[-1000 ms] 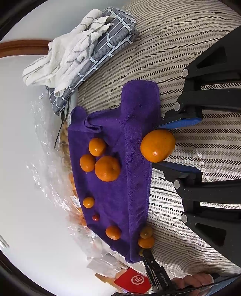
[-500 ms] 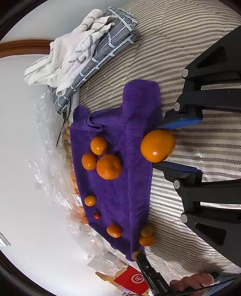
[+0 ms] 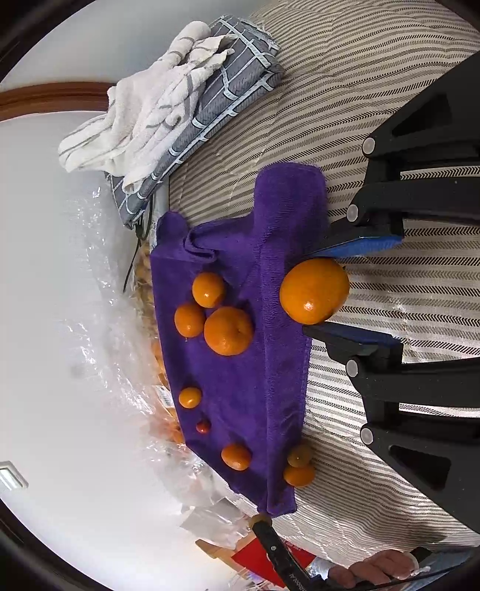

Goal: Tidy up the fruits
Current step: 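Carry the orange with the right tool while the left tool carries the green fruit over the towel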

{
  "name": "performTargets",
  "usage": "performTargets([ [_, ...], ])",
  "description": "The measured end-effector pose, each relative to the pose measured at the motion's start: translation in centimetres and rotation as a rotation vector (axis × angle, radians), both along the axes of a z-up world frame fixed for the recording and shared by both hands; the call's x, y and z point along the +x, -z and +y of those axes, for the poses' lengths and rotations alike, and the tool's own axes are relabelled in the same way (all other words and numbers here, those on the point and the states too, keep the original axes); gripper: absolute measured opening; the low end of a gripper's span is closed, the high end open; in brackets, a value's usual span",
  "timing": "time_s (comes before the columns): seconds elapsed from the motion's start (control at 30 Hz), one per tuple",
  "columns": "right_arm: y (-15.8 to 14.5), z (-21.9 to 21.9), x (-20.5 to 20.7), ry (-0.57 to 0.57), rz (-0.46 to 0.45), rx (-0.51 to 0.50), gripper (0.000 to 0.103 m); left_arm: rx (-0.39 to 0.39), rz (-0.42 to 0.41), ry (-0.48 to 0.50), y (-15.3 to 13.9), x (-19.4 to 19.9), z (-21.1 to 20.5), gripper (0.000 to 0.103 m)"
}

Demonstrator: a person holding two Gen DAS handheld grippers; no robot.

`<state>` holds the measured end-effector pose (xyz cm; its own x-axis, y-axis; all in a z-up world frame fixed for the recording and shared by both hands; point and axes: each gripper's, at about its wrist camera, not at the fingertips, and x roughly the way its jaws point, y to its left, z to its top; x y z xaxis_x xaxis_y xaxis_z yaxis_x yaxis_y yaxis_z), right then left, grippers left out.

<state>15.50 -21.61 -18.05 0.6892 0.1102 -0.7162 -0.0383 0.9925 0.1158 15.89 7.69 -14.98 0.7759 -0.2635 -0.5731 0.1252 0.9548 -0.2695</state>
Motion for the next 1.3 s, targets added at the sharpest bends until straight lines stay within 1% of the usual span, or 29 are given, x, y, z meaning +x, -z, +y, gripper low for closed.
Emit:
performTargets([
  [0.2, -1.2, 0.2, -0.2, 0.004, -0.018, 0.026, 0.034, -0.029, -0.015, -0.031, -0.4, -0.1, 1.1, 0.027],
  [0.43, -4.7, 2.0, 0.5, -0.041, -0.066, 0.001, 0.034, -0.054, -0.030, -0.109, -1.2, -0.1, 2.9, 0.027],
  [0.57, -6.3, 2.5, 1.7, -0.048, -0.082, 0.005, 0.034, -0.018, -0.040, -0.138, -1.9, 0.0, 3.3, 0.027],
  [0.67, -7.3, 2.7, 2.9, -0.052, -0.091, 0.024, 0.034, -0.020, 0.001, -0.144, -2.6, 0.7, 3.7, 0.027],
  [0.7, -7.6, 2.7, 3.1, -0.054, -0.096, 0.030, 0.034, -0.023, 0.003, -0.140, -2.9, 0.8, 3.7, 0.027],
  [0.87, -8.9, 2.7, 4.8, -0.060, -0.129, 0.032, 0.034, 0.008, -0.032, -0.132, -5.6, 1.6, 3.2, 0.027],
  [0.93, -8.9, 2.6, 5.9, -0.058, -0.134, 0.022, 0.034, 0.014, -0.037, -0.131, -6.2, 2.6, 2.6, 0.027],
  [1.03, -8.1, 2.4, 7.3, -0.052, -0.120, 0.019, 0.034, 0.025, -0.034, -0.137, -6.1, 4.1, 1.6, 0.027],
  [1.17, -5.9, 1.9, 8.3, -0.041, -0.091, 0.023, 0.034, 0.015, -0.007, -0.147, -4.4, 6.0, 0.6, 0.027],
  [1.23, -4.6, 1.5, 8.6, -0.047, -0.067, 0.021, 0.034, 0.044, -0.004, -0.153, -3.2, 6.4, 0.1, 0.027],
  [1.3, -3.6, 1.3, 8.9, -0.049, -0.045, 0.009, 0.034, 0.064, -0.007, -0.135, -1.9, 6.6, -0.4, 0.027],
])
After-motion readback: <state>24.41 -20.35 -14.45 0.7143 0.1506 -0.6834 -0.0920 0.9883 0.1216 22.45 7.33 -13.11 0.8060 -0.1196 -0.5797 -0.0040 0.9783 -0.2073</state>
